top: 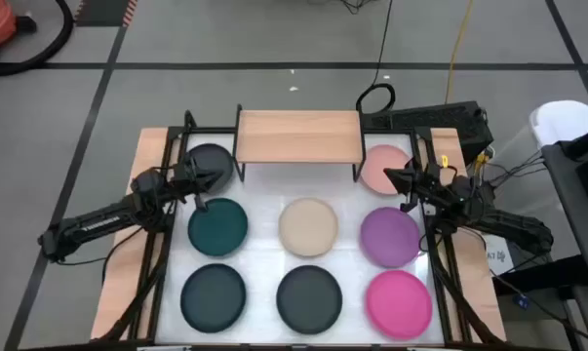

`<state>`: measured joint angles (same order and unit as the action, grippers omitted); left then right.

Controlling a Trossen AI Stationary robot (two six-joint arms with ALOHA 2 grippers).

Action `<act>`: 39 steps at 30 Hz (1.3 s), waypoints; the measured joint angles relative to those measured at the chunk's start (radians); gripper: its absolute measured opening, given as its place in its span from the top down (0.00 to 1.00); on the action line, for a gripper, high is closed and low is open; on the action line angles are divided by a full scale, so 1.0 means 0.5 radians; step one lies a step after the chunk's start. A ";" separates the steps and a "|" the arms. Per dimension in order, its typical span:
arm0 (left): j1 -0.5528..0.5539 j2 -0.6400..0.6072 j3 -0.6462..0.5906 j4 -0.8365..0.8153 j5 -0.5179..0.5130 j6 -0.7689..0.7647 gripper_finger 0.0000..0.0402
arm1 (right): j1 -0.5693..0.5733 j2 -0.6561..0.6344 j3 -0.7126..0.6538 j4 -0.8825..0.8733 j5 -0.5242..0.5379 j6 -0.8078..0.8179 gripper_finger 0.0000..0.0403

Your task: Place and stack plates onto a shelf

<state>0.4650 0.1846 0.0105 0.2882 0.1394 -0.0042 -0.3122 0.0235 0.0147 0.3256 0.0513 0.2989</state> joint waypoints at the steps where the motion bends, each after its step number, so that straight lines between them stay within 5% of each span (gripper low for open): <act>1: 0.000 0.000 0.000 0.000 -0.001 0.000 0.96 | -0.001 0.000 0.001 0.000 0.000 0.000 1.00; 18: 0.000 0.000 0.000 0.000 -0.001 0.000 0.96 | 0.000 0.000 0.021 0.060 -0.002 0.050 1.00; 25: 0.000 0.000 0.000 0.000 0.000 0.000 0.96 | 0.000 0.083 0.264 -0.225 -0.048 -0.105 1.00; 39: 0.000 0.000 0.000 0.001 -0.001 0.000 0.96 | 0.002 0.877 0.658 -0.501 -0.043 -0.291 1.00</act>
<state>0.4652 0.1844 0.0105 0.2886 0.1390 -0.0040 -0.3115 0.4617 0.3439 0.0754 0.0296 0.1534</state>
